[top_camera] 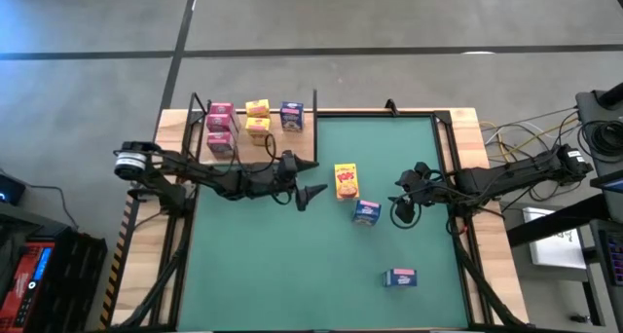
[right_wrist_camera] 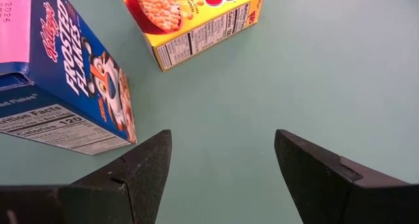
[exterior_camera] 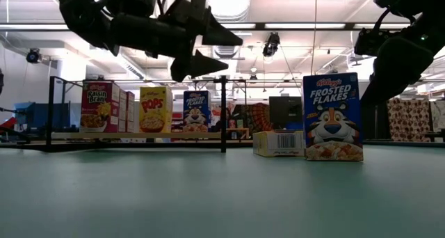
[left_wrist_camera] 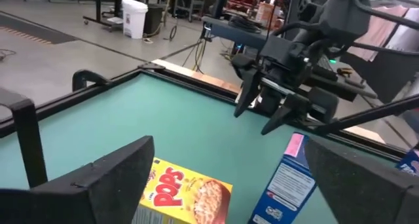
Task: Stack cereal on shelf
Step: Put the top blue cereal box on the shelf aligned with the blue cereal box
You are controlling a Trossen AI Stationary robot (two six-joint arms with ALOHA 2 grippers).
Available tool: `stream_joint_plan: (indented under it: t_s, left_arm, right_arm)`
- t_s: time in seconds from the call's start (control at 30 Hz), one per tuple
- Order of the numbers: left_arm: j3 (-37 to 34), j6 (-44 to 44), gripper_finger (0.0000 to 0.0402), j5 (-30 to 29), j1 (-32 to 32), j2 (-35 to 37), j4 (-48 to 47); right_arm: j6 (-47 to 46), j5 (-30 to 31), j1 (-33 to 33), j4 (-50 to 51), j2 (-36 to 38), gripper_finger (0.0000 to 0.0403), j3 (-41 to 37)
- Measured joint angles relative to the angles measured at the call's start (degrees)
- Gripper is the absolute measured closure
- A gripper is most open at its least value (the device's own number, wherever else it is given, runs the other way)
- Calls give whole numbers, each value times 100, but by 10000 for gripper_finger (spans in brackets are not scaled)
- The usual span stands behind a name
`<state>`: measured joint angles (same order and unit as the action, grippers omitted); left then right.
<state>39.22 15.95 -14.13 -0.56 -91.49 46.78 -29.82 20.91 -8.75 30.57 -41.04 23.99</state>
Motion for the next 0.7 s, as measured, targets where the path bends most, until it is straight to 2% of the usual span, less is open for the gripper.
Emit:
stream_joint_plan:
  t_s: [0.43, 0.53, 0.7]
  left_arm:
    - [-2, 175, 217, -484, 51, -34, 84]
    - [-2, 232, 235, -462, 62, -34, 7]
    - [13, 681, 231, -511, 103, -34, -70]
  right_arm:
    - [0, 0, 0, 0, 0, 142, 0]
    - [0, 0, 2, 0, 0, 142, 0]
    - [0, 0, 2, 0, 0, 142, 0]
